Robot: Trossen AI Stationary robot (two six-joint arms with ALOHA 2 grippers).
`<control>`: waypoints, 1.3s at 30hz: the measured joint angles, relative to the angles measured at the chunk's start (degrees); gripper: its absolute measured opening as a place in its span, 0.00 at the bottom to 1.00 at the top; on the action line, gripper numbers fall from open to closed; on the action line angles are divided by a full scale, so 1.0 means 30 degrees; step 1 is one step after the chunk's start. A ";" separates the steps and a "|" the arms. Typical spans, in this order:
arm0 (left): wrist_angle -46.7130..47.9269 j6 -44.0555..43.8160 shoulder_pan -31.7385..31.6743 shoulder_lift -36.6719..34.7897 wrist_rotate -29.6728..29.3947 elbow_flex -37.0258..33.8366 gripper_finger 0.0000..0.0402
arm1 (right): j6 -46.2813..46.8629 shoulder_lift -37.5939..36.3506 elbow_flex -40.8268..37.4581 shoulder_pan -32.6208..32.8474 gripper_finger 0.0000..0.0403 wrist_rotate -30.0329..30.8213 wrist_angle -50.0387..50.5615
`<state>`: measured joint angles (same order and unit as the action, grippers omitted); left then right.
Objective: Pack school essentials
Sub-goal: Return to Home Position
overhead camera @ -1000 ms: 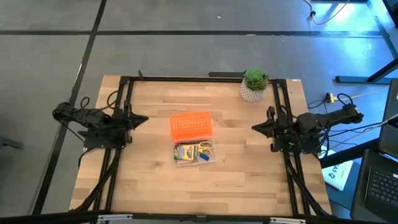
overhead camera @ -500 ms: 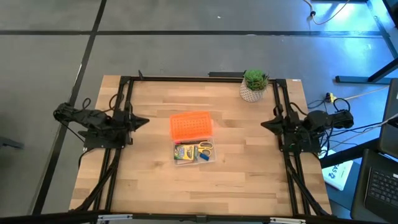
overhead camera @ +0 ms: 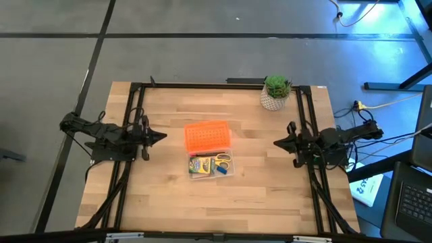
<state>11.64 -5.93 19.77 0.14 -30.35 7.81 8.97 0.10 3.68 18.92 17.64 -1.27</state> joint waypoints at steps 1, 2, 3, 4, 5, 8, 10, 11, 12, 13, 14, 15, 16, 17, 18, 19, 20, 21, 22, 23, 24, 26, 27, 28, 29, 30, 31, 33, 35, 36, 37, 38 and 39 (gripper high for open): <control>-0.0375 0.0000 0.0000 0.0000 -0.0021 -0.0182 0.00 | 0.0091 0.0000 -0.0334 0.0000 0.01 -0.0097 -0.0257; -0.0627 0.0011 0.0000 0.0000 -0.0021 -0.0408 0.00 | 0.0110 0.0000 -0.0635 0.0000 0.01 -0.0247 -0.0627; -0.0901 0.0099 0.0000 0.0000 -0.0007 -0.0639 0.00 | 0.0110 0.0000 -0.0922 0.0000 0.01 -0.0290 -0.1027; -0.1231 0.0192 0.0000 0.0007 0.0003 -0.0846 0.00 | -0.0012 -0.0001 -0.1097 0.0000 0.01 -0.0294 -0.1151; -0.1633 0.0334 0.0000 0.0000 0.0001 -0.1017 0.00 | -0.0051 0.0025 -0.1098 0.0000 0.01 -0.0343 -0.1062; -0.2583 0.0586 0.0000 0.0028 0.0063 -0.1590 0.00 | -0.0557 0.0028 -0.1098 0.0000 0.01 -0.0341 -0.1090; -0.3176 0.0787 0.0000 -0.0015 0.0194 -0.1775 0.00 | -0.1085 0.0029 -0.1098 0.0007 0.01 -0.0595 -0.1085; -0.3412 0.1126 0.0000 0.0004 0.0365 -0.1850 0.00 | -0.1205 0.0036 -0.1098 0.0007 0.01 -0.0786 -0.1044; -0.3703 0.1506 0.0010 0.0002 0.0490 -0.1944 0.00 | -0.1405 0.0036 -0.1098 0.0005 0.01 -0.0894 -0.0940; -0.4079 0.1749 0.0015 0.0000 0.0505 -0.2059 0.00 | -0.1604 0.0036 -0.1098 0.0005 0.01 -0.0909 -0.0856; -0.4378 0.2000 0.0015 0.0000 0.0504 -0.2158 0.00 | -0.1710 0.0036 -0.1098 0.0007 0.01 -0.0911 -0.0815; -0.4559 0.2139 0.0015 0.0000 0.0504 -0.2210 0.00 | -0.1742 0.0036 -0.1098 0.0007 0.01 -0.0912 -0.0821; -0.4707 0.2184 0.0015 0.0000 0.0497 -0.2264 0.00 | -0.1749 0.0036 -0.1098 0.0007 0.01 -0.0920 -0.0826; -0.4714 0.2177 0.0015 0.0000 0.0500 -0.2264 0.00 | -0.1755 0.0036 -0.1098 0.0007 0.01 -0.0941 -0.0820; -0.4715 0.2163 0.0015 0.0000 0.0503 -0.2264 0.00 | -0.1755 0.0036 -0.1098 0.0000 0.01 -0.1021 -0.0820; -0.4715 0.2163 0.0015 0.0000 0.0504 -0.2264 0.00 | -0.1768 0.0043 -0.1098 0.0007 0.01 -0.1130 -0.0820; -0.4715 0.2163 0.0015 0.0000 0.0504 -0.2264 0.00 | -0.1826 0.0044 -0.1098 0.0000 0.01 -0.1256 -0.0807; -0.4715 0.2163 0.0015 0.0000 0.0494 -0.2264 0.00 | -0.2009 0.0049 -0.1098 0.0002 0.01 -0.1302 -0.0805; -0.4715 0.2163 0.0007 0.0000 0.0489 -0.2264 0.00 | -0.2170 0.0051 -0.1098 0.0002 0.01 -0.1291 -0.0805; -0.4715 0.2170 0.0000 0.0000 0.0489 -0.2264 0.00 | -0.2515 0.0051 -0.1098 0.0000 0.01 -0.1285 -0.0805; -0.4715 0.2170 0.0000 0.0000 0.0489 -0.2264 0.00 | -0.3017 0.0051 -0.1098 0.0007 0.01 -0.1275 -0.0805; -0.4715 0.2170 0.0000 0.0000 0.0489 -0.2264 0.00 | -0.3734 0.0051 -0.1098 0.0000 0.01 -0.1266 -0.0805; -0.4715 0.2177 0.0000 0.0000 0.0489 -0.2264 0.00 | -0.3954 0.0051 -0.1098 0.0000 0.01 -0.1267 -0.0805; -0.4715 0.2177 0.0000 0.0000 0.0487 -0.2264 0.00 | -0.4087 0.0051 -0.1098 0.0003 0.01 -0.1274 -0.0805; -0.4715 0.2170 0.0000 0.0000 0.0487 -0.2264 0.00 | -0.4125 0.0051 -0.1098 0.0005 0.01 -0.1275 -0.0805; -0.4715 0.2176 0.0000 0.0000 0.0486 -0.2264 0.00 | -0.4126 0.0051 -0.1098 0.0000 0.01 -0.1273 -0.0805; -0.4715 0.2177 0.0000 0.0000 0.0482 -0.2264 0.00 | -0.4102 0.0047 -0.1098 0.0000 0.01 -0.1273 -0.0805; -0.4715 0.2177 0.0000 0.0000 0.0484 -0.2264 0.00 | -0.4086 0.0051 -0.1098 0.0000 0.01 -0.1273 -0.0805; -0.4715 0.2177 0.0000 0.0000 0.0482 -0.2264 0.00 | -0.4123 0.0051 -0.1098 0.0000 0.01 -0.1273 -0.0805; -0.4715 0.2177 0.0000 0.0000 0.0482 -0.2264 0.00 | -0.4120 0.0051 -0.1098 0.0000 0.01 -0.1273 -0.0805; -0.4715 0.2177 0.0000 0.0000 0.0482 -0.2264 0.00 | -0.4093 0.0051 -0.1098 0.0000 0.01 -0.1273 -0.0805; -0.4715 0.2177 0.0000 0.0000 0.0482 -0.2264 0.00 | -0.4079 0.0051 -0.1098 0.0000 0.01 -0.1273 -0.0805; -0.4709 0.2177 0.0000 0.0000 0.0482 -0.2264 0.00 | -0.4084 0.0051 -0.1098 0.0000 0.01 -0.1273 -0.0805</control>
<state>-2.49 0.60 19.77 0.14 -28.91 1.02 -3.28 0.25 0.38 18.92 13.82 -3.68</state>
